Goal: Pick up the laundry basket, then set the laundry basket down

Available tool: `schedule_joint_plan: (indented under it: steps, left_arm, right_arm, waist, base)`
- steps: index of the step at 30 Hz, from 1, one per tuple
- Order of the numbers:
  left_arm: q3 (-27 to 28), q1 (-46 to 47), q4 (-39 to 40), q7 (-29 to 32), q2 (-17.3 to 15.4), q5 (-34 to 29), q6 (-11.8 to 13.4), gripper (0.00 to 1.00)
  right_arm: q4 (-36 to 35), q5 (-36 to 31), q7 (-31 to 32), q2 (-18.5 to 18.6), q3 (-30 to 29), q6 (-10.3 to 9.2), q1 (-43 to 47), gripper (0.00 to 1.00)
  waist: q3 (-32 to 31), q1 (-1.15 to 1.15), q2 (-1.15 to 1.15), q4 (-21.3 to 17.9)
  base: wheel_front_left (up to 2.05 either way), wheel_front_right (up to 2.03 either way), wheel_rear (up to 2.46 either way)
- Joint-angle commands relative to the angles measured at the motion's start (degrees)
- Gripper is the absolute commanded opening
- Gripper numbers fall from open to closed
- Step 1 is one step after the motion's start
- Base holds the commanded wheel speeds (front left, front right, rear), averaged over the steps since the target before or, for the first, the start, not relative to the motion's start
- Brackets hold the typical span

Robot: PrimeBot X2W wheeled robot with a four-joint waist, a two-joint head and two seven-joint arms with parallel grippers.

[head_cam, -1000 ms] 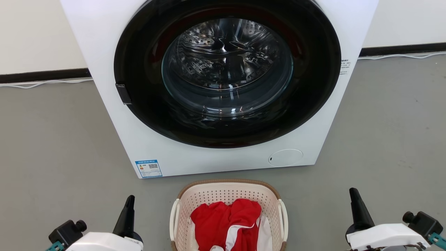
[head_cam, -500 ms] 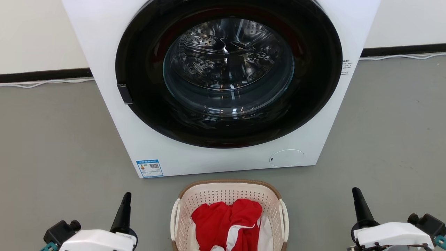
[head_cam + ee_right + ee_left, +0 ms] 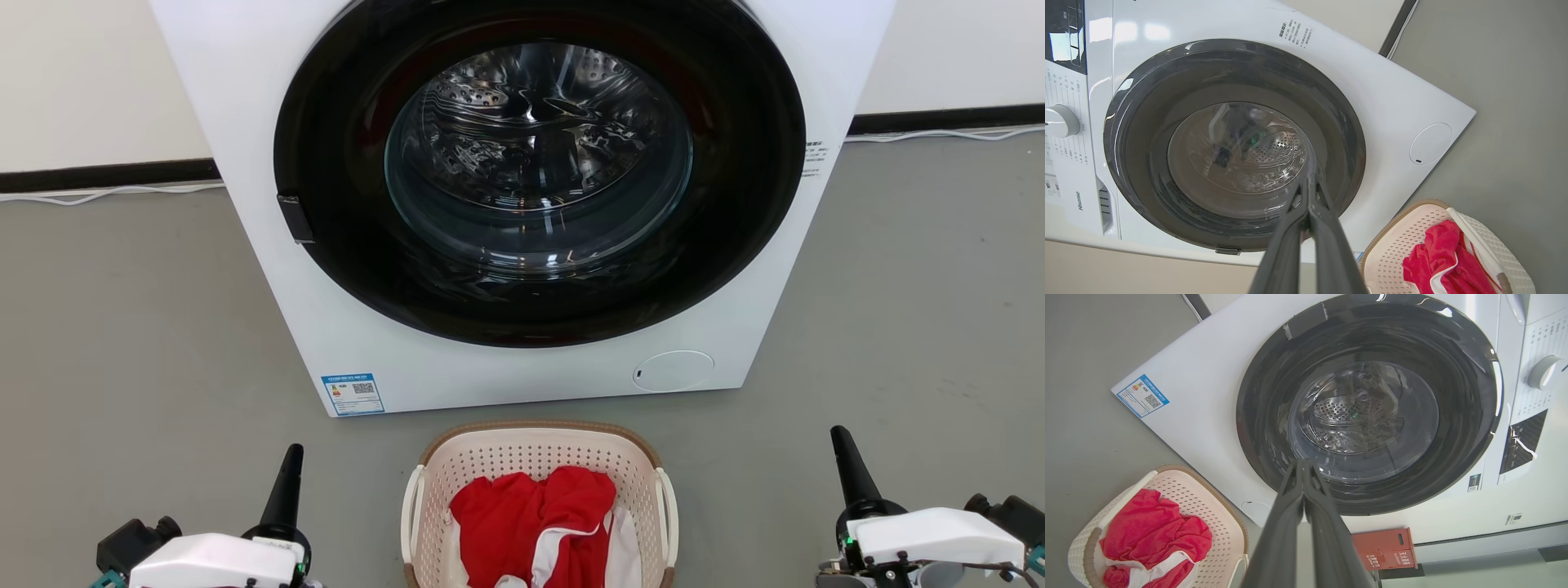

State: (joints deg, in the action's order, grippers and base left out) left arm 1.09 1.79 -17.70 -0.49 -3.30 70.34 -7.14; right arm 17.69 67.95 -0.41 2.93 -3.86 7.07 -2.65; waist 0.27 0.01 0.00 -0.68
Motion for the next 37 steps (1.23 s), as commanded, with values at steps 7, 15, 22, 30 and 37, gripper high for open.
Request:
schedule_joint_plan:
  steps: [7, 15, 22, 30, 37]
  left_arm:
    - [2.2, 3.4, 2.2, 1.6, -0.2, 4.6, -0.3, 0.0]
    - [3.0, 3.6, 2.6, 2.9, 0.0, 8.9, -0.3, 0.0]
    - [3.7, 3.8, 2.9, 4.1, 0.1, 12.6, -0.3, 0.0]
    - [4.4, 4.1, 3.2, 5.3, 0.2, 16.3, -0.3, 0.0]
    - [5.2, 4.3, 3.5, 6.5, 0.4, 20.0, -0.3, 0.0]
  right_arm:
    - [-2.1, 5.2, 1.6, 0.1, -0.1, 0.31, -2.8, 0.0]
    - [-2.5, 9.9, 2.9, 0.1, -0.7, 0.34, -2.9, 0.0]
    - [-2.8, 14.0, 4.1, 0.1, -1.3, 0.36, -3.1, 0.0]
    - [-3.2, 18.1, 5.2, 0.0, -1.9, 0.38, -3.3, 0.0]
    - [-3.5, 22.2, 6.4, 0.0, -2.4, 0.41, -3.5, 0.0]
  waist:
    - [0.0, 0.0, 0.0, 0.1]
    - [0.0, 0.0, 0.0, 0.3]
    - [-0.1, 0.0, 0.0, 0.4]
    - [-0.1, 0.0, 0.0, 0.5]
    - [-0.1, 0.0, 0.0, 0.6]
  base:
    - [0.0, 0.0, 0.0]
    - [0.0, 0.0, 0.0]
    - [0.0, 0.0, 0.0]
    - [0.0, 0.0, 0.0]
    - [0.0, 0.0, 0.0]
